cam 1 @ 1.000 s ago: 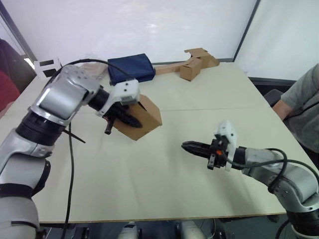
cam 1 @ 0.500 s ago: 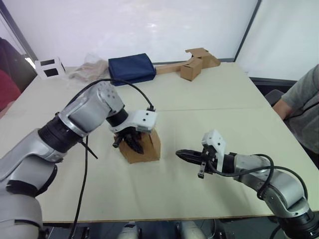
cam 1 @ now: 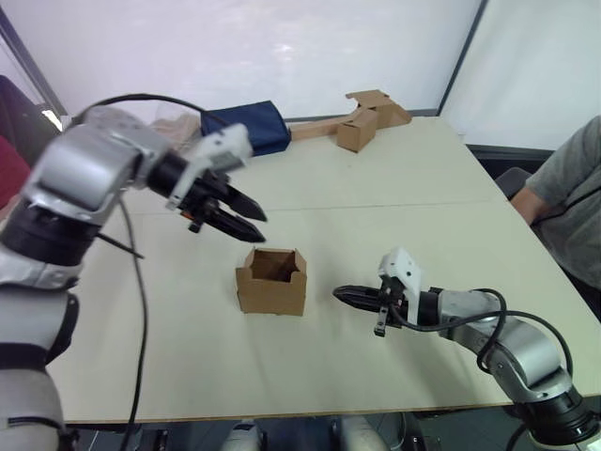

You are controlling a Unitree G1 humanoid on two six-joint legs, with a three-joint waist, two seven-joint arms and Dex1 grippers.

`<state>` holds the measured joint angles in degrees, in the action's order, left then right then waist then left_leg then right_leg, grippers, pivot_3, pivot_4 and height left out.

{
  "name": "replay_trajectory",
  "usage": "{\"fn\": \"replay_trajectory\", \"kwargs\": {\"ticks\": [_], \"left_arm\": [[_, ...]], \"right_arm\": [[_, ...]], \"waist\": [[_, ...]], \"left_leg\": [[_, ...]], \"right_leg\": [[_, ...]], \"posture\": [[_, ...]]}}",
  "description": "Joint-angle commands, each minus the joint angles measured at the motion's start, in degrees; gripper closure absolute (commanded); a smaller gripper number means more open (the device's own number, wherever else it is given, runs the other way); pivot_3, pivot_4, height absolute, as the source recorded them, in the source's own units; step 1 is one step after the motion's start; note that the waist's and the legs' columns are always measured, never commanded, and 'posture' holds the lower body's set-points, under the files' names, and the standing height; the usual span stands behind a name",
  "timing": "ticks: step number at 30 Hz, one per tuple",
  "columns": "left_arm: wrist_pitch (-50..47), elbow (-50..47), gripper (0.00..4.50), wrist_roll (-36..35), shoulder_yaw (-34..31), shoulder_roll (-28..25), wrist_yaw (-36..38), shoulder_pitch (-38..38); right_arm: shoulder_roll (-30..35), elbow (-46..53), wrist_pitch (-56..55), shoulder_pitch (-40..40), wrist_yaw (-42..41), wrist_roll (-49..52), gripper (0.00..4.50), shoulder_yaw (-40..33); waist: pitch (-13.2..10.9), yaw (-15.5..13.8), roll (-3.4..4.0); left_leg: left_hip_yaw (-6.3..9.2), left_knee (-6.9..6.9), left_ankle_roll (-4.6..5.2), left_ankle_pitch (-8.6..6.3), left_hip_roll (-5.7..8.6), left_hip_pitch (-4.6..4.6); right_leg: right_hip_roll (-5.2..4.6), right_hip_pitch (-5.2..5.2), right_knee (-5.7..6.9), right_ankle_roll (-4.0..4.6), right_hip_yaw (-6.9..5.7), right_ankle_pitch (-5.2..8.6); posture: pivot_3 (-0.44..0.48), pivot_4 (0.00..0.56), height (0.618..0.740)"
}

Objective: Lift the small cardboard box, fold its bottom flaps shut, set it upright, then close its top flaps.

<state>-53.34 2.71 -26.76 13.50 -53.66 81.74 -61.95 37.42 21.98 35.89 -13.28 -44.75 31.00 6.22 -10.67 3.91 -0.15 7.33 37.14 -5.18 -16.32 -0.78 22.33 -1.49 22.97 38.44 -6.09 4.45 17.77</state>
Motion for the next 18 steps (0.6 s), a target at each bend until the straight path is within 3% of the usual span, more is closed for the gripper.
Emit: {"fn": "replay_trajectory", "kwargs": {"ticks": [1, 4, 6, 13, 18], "left_arm": [[-6.08, -4.69, 2.74, -4.37, -16.41, 0.67, -12.01, 10.93], [-1.71, -8.40, 3.79, -5.55, -30.95, 8.41, -24.87, 20.74], [-1.01, -10.45, 4.48, -4.88, -33.80, 10.45, -29.13, 25.90], [7.39, -15.12, 4.48, 0.15, -30.60, 12.95, -35.10, 43.13], [14.44, -13.17, 4.48, 4.36, -25.39, 15.84, -37.71, 47.43]], "right_arm": [[-1.54, -0.53, -1.00, -0.56, -0.43, 0.79, 4.50, -1.68], [-3.23, -2.90, -0.38, -1.58, 0.59, 1.09, 4.50, -2.85], [-3.42, -4.54, -0.72, -2.40, 0.82, -0.59, 4.50, -2.37], [-5.36, -11.42, -3.91, -5.14, 3.55, -7.28, 4.50, -0.41], [-6.86, -11.46, -4.32, -4.51, 3.88, -9.76, 4.50, 1.38]], "waist": [[-0.02, 0.21, -0.03], [-0.03, -0.33, -0.12], [-0.01, -0.78, -0.16], [0.01, -1.66, -0.16], [0.01, -1.66, -0.16]], "left_leg": [[0.00, 0.01, 0.00, 0.00, -0.03, -0.02], [0.09, 0.11, -0.01, 0.01, -0.04, 0.08], [0.14, 0.19, -0.02, 0.01, -0.01, 0.11], [0.09, 0.14, -0.04, 0.02, 0.01, 0.04], [0.08, 0.13, -0.04, 0.02, 0.02, 0.04]], "right_leg": [[0.01, 0.01, 0.07, 0.02, 0.00, 0.01], [-0.01, 0.02, 0.12, 0.03, -0.11, 0.01], [-0.09, -0.03, 0.05, 0.02, -0.17, 0.00], [-0.11, -0.05, 0.05, 0.03, -0.15, -0.01], [-0.12, -0.06, 0.04, 0.03, -0.15, -0.01]], "posture": [[0.000, 0.150, 0.740], [0.000, 0.150, 0.740], [0.000, 0.150, 0.740], [0.000, 0.150, 0.740], [0.000, 0.150, 0.740]]}}
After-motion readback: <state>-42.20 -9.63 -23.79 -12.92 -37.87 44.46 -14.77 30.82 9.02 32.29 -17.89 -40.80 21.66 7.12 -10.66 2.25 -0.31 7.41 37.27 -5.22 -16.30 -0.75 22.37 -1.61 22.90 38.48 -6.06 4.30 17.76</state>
